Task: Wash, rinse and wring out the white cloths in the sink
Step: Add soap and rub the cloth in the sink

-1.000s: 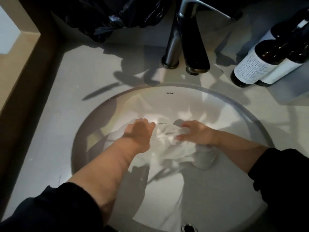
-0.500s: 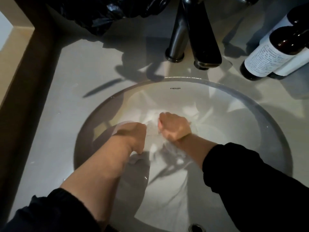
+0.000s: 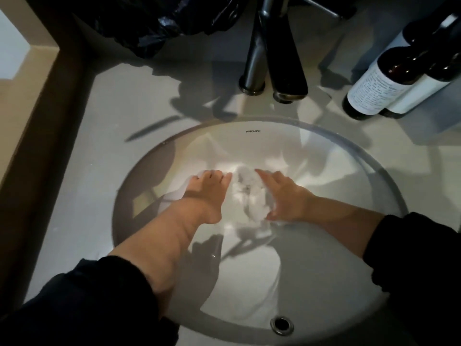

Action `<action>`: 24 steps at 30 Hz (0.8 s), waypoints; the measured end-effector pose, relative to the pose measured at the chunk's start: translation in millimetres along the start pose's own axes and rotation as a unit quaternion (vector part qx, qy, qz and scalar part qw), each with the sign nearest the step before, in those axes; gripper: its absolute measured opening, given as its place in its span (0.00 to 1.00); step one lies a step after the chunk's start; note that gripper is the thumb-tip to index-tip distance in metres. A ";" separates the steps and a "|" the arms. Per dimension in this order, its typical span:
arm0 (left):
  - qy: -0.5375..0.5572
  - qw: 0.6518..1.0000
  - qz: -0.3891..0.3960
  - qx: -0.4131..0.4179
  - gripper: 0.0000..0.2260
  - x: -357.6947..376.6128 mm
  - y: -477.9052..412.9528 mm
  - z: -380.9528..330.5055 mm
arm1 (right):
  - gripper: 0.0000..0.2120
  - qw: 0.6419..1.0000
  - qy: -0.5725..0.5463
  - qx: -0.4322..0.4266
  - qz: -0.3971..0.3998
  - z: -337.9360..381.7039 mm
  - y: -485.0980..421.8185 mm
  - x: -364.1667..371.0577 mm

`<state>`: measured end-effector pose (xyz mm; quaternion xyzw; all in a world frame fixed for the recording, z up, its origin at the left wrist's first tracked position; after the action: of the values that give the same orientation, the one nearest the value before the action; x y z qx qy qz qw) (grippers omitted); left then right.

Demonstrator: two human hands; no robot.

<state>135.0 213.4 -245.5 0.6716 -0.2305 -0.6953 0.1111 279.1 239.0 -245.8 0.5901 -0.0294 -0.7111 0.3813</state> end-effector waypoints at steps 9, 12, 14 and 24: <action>0.135 0.991 -0.009 -0.022 0.44 11.8 -6.5 3.2 | 0.26 0.895 -0.374 0.064 -0.235 3.3 40.9 -58.2; 0.237 0.970 -0.042 -0.036 0.40 12.4 -3.8 17.1 | 0.29 0.956 -0.017 -0.030 -0.291 72.4 30.3 -38.3; 0.236 0.968 -0.072 -0.047 0.35 10.2 1.0 25.4 | 0.31 0.961 0.120 -0.005 -0.249 78.0 7.6 -9.5; 0.247 0.964 -0.078 -0.056 0.30 3.2 1.3 25.8 | 0.20 0.954 0.100 -0.101 -0.264 69.1 -24.7 -10.5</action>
<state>109.1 215.3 -247.9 0.8310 -0.1034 -0.5263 0.1476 207.2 234.3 -228.5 0.6030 0.2379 -0.7231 0.2387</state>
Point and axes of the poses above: each hand's wrist, its own y-axis away from the middle knuckle, its own x-axis out of the palm, z = x × y, the point moved 10 cm from there along -y, towards the middle knuckle, and after that the axes turned 2 degrees about -x, right-handed, at the moved point
